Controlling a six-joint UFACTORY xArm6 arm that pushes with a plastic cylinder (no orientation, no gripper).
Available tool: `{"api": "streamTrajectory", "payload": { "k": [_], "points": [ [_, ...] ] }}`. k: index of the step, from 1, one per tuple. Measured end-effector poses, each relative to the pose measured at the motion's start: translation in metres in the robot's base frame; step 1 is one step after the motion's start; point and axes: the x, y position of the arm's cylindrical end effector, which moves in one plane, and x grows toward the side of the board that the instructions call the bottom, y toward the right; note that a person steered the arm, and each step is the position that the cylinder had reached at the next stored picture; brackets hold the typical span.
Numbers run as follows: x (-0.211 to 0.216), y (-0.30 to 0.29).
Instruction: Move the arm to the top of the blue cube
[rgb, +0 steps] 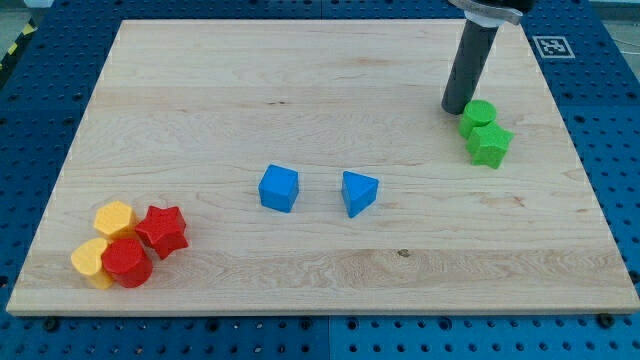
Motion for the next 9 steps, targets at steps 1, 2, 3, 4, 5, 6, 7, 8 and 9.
{"api": "streamTrajectory", "payload": {
  "k": [1,2,3,4,5,6,7,8,9],
  "points": [
    [-0.001,-0.026],
    [-0.009,-0.057],
    [-0.009,-0.059],
    [-0.009,-0.060],
    [-0.009,-0.083],
    [-0.009,-0.087],
    [-0.009,-0.087],
    [-0.009,-0.087],
    [-0.009,-0.087]
  ]
}}
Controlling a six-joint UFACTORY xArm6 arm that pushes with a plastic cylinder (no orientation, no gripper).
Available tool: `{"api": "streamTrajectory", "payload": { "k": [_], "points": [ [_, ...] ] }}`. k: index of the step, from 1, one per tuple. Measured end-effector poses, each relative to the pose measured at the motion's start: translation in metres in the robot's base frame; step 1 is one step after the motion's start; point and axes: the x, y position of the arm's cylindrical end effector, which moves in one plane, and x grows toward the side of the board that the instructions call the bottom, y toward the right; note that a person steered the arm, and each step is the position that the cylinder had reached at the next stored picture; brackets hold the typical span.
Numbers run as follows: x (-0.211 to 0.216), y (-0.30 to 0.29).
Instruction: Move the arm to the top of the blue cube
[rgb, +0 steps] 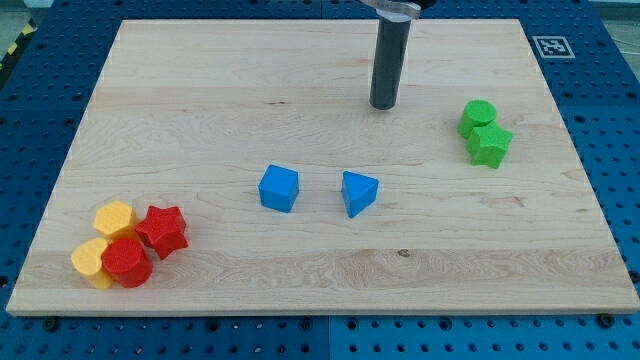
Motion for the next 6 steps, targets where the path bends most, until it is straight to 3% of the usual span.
{"api": "streamTrajectory", "payload": {
  "k": [2,6],
  "points": [
    [0.000,-0.002],
    [0.000,-0.140]
  ]
}}
